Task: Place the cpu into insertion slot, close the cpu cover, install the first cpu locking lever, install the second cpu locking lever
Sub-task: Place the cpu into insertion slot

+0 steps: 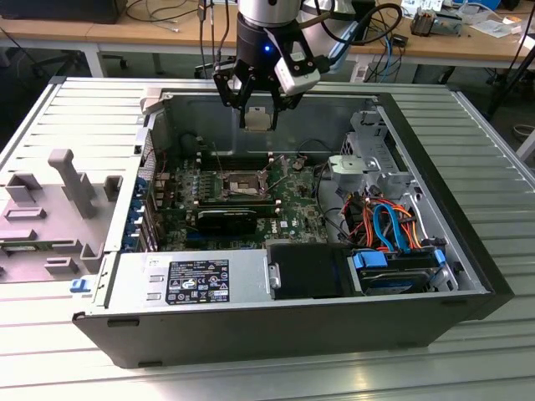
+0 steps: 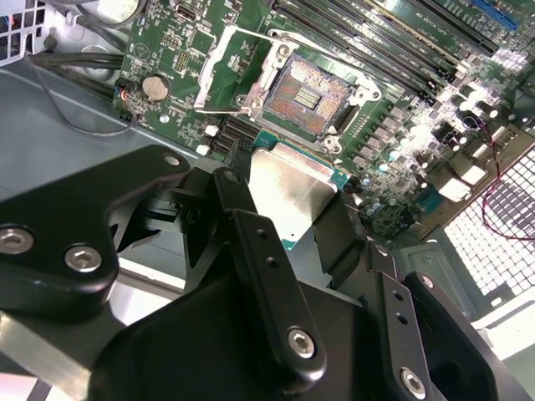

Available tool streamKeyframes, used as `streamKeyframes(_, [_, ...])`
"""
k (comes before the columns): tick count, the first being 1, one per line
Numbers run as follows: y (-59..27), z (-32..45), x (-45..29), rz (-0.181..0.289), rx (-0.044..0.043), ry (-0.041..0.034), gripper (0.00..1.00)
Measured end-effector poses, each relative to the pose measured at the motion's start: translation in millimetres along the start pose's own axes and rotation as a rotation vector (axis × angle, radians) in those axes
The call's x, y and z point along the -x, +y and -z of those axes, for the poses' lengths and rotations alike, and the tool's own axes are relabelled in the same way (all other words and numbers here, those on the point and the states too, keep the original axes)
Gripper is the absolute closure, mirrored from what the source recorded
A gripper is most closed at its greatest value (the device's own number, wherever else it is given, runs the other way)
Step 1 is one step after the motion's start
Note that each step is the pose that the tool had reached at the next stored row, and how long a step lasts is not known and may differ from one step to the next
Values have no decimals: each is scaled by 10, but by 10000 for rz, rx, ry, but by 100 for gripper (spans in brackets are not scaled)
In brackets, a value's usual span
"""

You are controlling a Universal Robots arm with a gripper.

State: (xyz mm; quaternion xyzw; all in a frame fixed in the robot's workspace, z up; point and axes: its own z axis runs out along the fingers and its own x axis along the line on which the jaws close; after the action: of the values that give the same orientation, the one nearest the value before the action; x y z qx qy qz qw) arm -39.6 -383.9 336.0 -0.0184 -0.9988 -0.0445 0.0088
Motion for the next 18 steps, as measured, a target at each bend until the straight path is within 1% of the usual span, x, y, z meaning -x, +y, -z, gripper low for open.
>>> streamKeyframes(4, [0,0,0,-146,2,-13,46])
streamKeyframes(6, [0,0,-1,-602,11,-53,46])
streamKeyframes(7, [0,0,-1,-688,12,-61,46])
streamKeyframes(18, [0,0,-1,-1106,21,-98,46])
